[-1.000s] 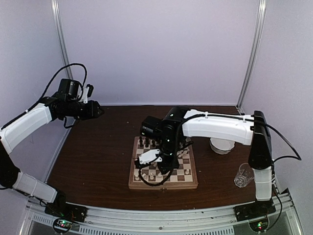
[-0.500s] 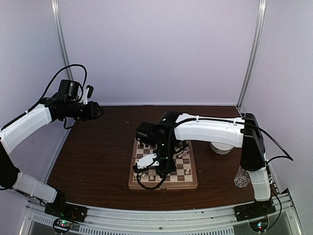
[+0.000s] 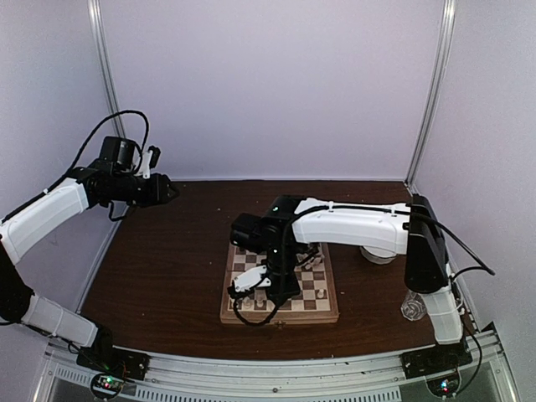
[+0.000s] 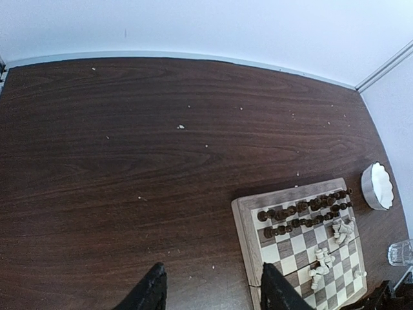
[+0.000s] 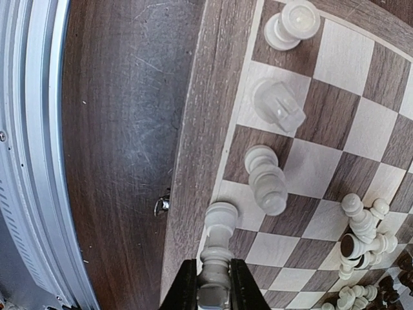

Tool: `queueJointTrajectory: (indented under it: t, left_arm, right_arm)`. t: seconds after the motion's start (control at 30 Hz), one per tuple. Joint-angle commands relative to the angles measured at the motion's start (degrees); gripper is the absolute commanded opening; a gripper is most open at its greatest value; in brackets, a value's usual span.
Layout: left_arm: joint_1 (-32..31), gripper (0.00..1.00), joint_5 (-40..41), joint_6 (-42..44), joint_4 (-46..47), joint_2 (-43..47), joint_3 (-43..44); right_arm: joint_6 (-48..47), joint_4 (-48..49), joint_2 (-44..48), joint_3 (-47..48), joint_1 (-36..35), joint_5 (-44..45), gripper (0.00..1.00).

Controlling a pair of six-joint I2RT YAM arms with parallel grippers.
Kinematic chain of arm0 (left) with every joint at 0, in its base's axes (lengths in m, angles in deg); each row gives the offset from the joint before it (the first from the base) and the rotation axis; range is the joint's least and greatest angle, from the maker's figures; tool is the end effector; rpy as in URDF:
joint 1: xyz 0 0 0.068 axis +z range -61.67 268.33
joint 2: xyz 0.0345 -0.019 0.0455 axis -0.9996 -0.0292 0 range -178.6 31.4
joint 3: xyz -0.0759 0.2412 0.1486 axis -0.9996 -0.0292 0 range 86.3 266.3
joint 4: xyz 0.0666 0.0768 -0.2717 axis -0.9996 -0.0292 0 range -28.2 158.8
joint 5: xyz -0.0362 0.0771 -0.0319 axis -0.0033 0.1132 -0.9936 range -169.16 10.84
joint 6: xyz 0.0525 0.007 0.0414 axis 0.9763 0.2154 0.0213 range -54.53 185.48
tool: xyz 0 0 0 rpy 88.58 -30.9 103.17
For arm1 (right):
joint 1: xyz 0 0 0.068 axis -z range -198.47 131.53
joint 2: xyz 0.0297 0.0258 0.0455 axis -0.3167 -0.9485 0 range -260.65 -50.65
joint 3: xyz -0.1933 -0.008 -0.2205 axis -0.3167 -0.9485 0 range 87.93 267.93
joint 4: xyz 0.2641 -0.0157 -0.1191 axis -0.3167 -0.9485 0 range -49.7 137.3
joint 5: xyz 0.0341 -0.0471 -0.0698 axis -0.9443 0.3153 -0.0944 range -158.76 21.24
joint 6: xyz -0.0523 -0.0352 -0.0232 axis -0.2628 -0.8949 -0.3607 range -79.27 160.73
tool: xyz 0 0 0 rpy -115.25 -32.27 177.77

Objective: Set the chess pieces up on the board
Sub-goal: Place the queen at d1.

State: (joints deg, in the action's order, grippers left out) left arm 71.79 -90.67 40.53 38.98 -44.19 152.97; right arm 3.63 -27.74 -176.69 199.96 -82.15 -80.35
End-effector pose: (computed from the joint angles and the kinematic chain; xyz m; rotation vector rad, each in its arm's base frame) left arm 0.3125 -0.1040 0.3271 -0.0579 2.3030 -0.6078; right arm 0.1994 0.4275 0.2091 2.3865 -1.9714 -0.3116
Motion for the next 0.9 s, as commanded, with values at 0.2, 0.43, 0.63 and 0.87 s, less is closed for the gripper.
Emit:
queueJointTrajectory:
  t: [0.2,0.43,0.63,0.87]
  left_arm:
    - [0.43,0.5,-1.43,-0.5,2.93,0.71,-0.84]
    - [0.45,0.5,-1.67,-0.57,3.08,0.81,-0.93]
    - [0.44,0.5,-1.93,-0.63,3.16,0.82,-1.04]
    - [0.41,0.5,-2.24,-0.71,3.26,0.62,-1.11]
  right_arm:
    - [0.7,-0.55,-1.83,2.11,-0.34,0.8,0.09]
    - [1.07,-0.05,-1.93,2.13,-0.37,1.23,0.14]
    - [1.33,0.03,-2.19,2.32,-0.36,1.9,0.18]
    - [1.74,0.31,-1.55,2.23,-0.43,2.28,0.36]
